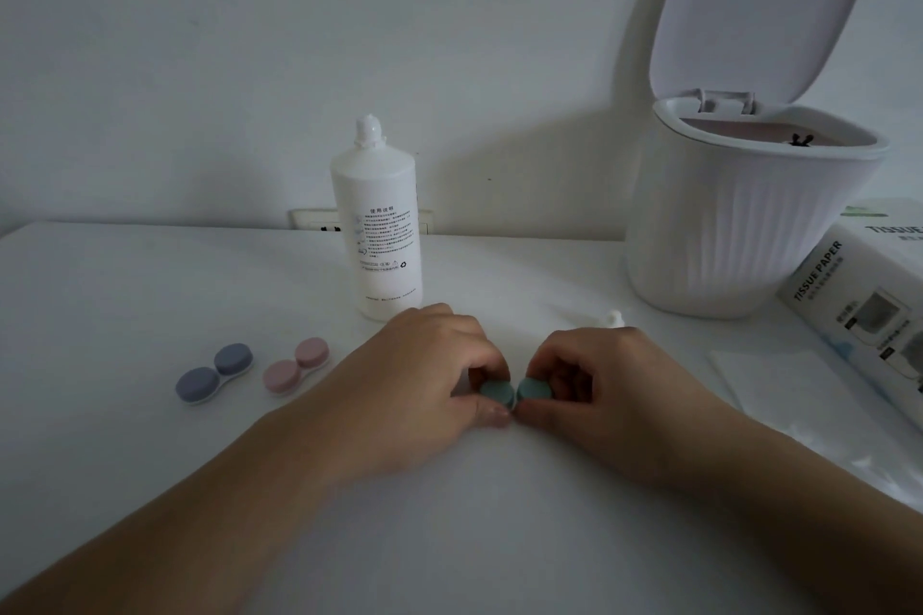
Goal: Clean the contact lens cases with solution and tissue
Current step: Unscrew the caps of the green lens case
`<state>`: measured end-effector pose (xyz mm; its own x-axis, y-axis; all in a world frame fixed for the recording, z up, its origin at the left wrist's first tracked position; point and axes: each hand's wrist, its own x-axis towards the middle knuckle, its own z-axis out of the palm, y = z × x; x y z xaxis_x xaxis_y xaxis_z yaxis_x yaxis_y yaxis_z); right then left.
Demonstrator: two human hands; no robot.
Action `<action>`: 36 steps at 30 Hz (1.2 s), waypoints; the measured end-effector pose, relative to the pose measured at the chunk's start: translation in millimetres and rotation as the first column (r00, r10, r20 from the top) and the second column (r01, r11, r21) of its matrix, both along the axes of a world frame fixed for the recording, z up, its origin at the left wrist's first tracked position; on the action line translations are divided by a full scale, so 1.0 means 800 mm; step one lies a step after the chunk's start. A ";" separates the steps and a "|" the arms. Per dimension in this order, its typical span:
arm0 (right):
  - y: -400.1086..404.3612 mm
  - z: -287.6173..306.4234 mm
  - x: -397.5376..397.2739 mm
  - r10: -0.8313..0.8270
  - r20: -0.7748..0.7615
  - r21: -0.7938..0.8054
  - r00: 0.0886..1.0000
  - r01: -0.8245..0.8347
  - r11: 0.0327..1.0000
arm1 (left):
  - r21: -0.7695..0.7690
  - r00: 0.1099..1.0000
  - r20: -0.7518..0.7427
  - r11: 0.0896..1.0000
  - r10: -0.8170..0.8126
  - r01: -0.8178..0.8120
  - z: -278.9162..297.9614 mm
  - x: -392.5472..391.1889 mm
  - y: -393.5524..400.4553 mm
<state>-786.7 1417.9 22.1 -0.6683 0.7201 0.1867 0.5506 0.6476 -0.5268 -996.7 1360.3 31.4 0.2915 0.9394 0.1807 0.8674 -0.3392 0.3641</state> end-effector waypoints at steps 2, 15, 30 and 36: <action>-0.001 0.002 0.001 0.038 0.012 -0.002 0.999 -0.038 0.999 | -0.004 1.000 0.005 1.000 -0.015 0.015 0.000 0.000 0.001; 0.000 0.006 0.003 0.037 -0.058 0.118 0.998 -0.030 0.993 | -0.017 0.999 0.040 1.000 0.007 -0.007 -0.005 -0.005 0.003; -0.002 0.017 0.009 0.180 -0.010 0.097 0.984 -0.178 0.979 | -0.012 0.999 0.054 1.000 -0.002 0.003 -0.007 -0.004 0.001; 0.000 0.012 0.005 0.095 -0.040 0.122 0.995 -0.089 0.989 | -0.010 0.999 0.052 1.000 0.000 0.000 -0.005 -0.002 0.000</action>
<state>-782.5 1418.0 31.5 -0.7194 0.6266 0.2998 0.4629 0.7543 -0.4657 -998.1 1360.4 27.6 0.2820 0.9412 0.1863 0.8470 -0.3354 0.4125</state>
